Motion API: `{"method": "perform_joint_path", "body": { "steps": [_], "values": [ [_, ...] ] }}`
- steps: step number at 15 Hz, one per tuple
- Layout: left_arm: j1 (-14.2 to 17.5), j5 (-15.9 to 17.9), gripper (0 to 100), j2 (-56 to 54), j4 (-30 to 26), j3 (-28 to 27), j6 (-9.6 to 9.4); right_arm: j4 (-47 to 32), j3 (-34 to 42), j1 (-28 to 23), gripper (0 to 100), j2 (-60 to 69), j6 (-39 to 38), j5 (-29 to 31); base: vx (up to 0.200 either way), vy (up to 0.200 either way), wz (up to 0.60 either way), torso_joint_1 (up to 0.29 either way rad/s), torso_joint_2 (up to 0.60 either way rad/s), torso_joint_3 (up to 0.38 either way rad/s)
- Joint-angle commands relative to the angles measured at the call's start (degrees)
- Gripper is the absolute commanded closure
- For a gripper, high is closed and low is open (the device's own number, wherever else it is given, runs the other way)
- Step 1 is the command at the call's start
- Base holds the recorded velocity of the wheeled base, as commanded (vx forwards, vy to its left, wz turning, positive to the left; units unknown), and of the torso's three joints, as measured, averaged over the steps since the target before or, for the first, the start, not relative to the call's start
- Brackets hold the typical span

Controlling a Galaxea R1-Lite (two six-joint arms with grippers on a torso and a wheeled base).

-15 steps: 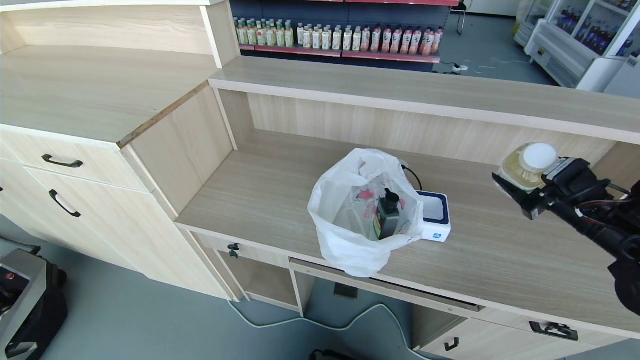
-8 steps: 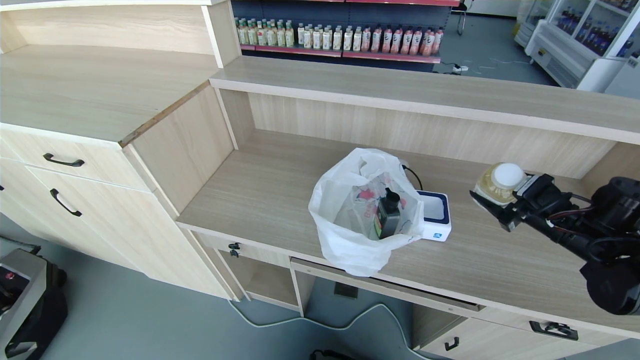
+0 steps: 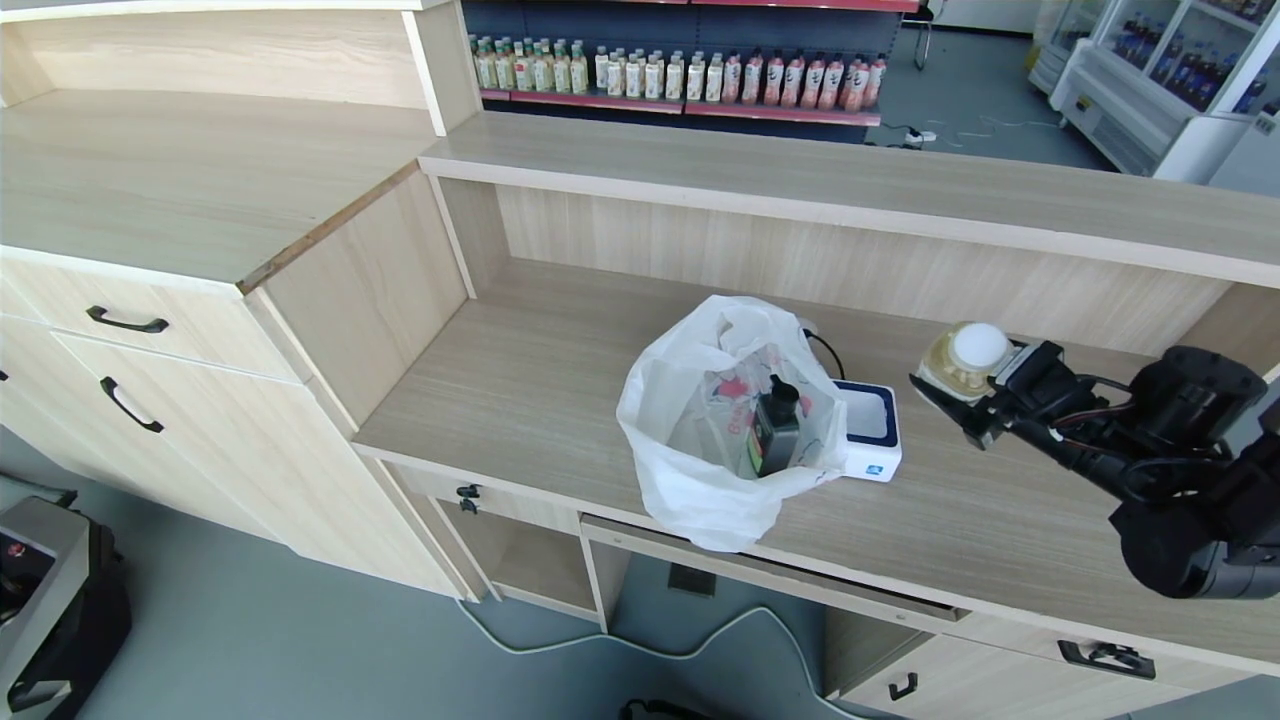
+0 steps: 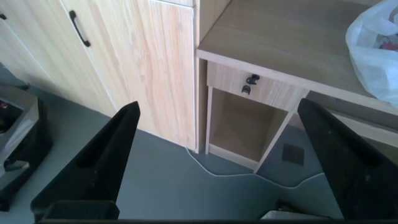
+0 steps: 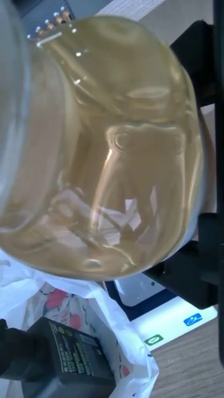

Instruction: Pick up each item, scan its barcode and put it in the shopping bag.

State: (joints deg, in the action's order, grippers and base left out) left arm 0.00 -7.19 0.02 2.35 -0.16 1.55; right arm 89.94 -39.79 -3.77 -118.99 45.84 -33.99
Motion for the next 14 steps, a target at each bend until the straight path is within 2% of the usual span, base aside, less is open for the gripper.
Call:
{"method": "perform_joint_path", "body": {
  "steps": [1, 8, 14],
  "values": [
    [0.0, -0.01, 0, -0.02, 0.02, -0.02, 0.03, 0.06, -1.34, 0.78, 100, -2.38, 0.04, -0.03, 0.0, 0.0, 0.0, 0.0, 0.0, 0.0],
    [0.0, -0.01, 0, -0.02, 0.02, -0.02, 0.03, 0.06, -5.74, 3.24, 100, -4.93, -0.22, -0.03, 0.0, 0.0, 0.0, 0.0, 0.0, 0.0],
    [0.0, -0.01, 0, -0.02, 0.02, -0.02, 0.03, 0.06, -5.65, 3.85, 100, -6.34, 0.04, -0.03, 0.0, 0.0, 0.0, 0.0, 0.0, 0.0]
  ]
}}
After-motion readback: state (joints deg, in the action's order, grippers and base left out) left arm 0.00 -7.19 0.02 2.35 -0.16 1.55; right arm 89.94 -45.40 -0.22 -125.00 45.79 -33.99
